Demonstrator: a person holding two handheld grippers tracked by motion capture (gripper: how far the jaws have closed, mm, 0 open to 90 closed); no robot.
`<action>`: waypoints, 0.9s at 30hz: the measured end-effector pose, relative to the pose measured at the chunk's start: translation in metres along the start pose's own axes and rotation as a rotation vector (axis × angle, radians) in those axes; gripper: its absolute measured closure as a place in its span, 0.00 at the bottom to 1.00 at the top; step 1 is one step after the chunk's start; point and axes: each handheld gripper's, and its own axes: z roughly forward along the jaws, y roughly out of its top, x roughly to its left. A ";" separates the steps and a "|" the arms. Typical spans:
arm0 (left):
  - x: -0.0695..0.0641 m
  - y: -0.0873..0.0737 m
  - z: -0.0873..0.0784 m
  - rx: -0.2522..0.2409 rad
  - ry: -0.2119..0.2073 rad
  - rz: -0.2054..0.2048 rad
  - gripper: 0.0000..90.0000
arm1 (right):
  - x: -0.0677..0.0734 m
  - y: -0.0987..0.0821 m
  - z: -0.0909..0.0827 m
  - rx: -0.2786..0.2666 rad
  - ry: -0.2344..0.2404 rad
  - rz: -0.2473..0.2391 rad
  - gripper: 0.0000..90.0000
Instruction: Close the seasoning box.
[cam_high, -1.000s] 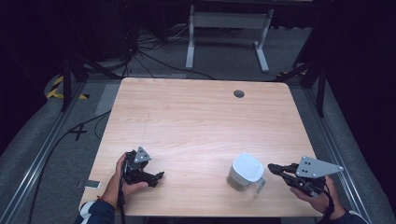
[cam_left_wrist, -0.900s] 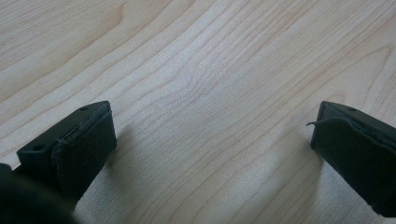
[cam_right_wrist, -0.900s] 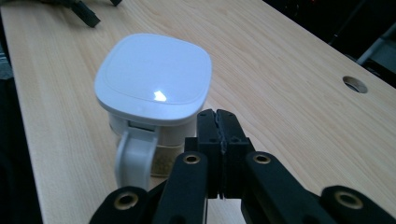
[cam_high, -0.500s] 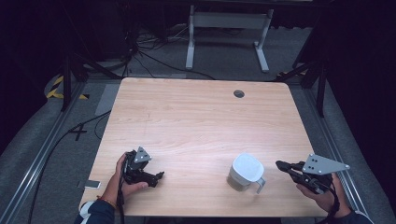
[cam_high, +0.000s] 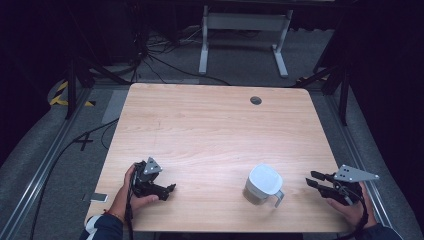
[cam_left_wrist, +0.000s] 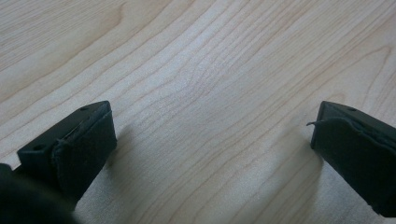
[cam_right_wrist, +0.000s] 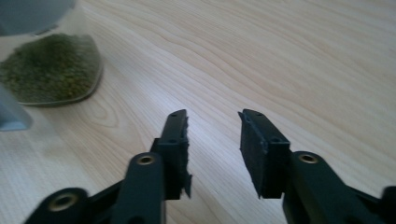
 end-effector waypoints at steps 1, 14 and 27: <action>0.000 0.000 0.000 0.000 0.000 0.000 0.00 | -0.003 -0.004 0.001 0.010 -0.012 0.007 0.64; 0.000 0.000 0.000 -0.001 -0.001 0.002 0.00 | -0.015 -0.026 0.021 0.092 -0.015 0.058 0.36; 0.001 0.000 0.000 0.000 -0.006 0.008 0.00 | -0.015 -0.025 0.023 0.107 -0.045 0.080 0.27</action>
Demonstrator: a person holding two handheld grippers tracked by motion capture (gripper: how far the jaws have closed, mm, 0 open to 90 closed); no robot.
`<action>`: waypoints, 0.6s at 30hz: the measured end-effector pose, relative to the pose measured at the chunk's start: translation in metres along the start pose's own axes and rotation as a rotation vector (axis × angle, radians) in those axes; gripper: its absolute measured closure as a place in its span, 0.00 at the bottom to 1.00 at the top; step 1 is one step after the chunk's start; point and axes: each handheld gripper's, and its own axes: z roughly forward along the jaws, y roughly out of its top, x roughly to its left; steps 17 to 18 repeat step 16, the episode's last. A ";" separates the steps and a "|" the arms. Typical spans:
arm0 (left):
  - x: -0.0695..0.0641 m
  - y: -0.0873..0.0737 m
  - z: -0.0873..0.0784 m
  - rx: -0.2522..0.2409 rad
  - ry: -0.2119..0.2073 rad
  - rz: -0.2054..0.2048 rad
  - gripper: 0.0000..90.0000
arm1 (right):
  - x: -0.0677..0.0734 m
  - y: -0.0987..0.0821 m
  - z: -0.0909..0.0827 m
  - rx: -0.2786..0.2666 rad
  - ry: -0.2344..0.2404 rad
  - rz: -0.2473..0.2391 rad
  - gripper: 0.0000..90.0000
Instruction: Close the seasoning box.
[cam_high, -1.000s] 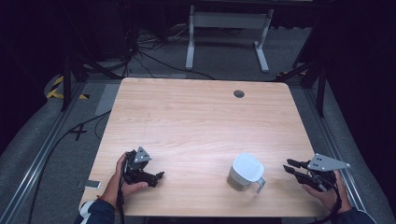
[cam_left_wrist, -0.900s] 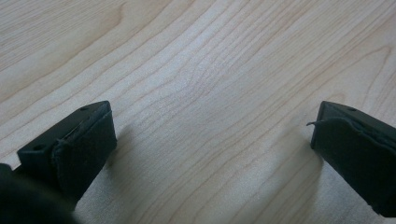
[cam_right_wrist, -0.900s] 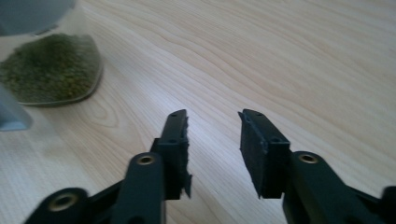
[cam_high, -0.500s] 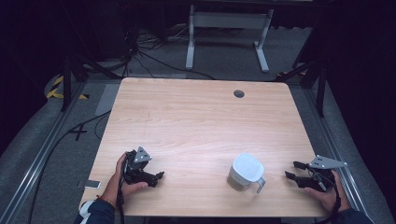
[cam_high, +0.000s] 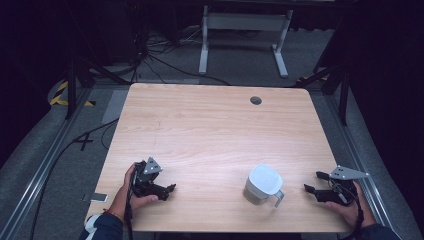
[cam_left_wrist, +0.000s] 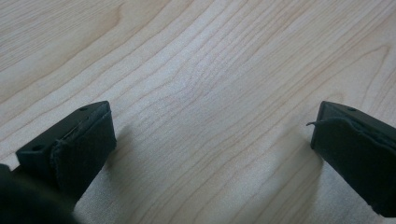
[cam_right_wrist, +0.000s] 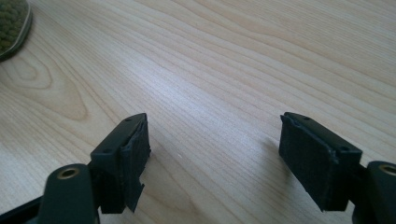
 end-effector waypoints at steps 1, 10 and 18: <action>0.000 0.000 0.000 0.000 0.000 0.000 0.00 | 0.000 0.000 0.000 0.000 0.000 0.000 0.27; 0.000 0.000 0.000 -0.003 0.000 0.000 0.00 | 0.000 0.000 0.000 0.000 -0.002 0.000 0.27; 0.000 0.000 0.000 -0.004 -0.001 -0.002 0.00 | 0.000 0.000 0.000 0.000 -0.002 0.000 0.27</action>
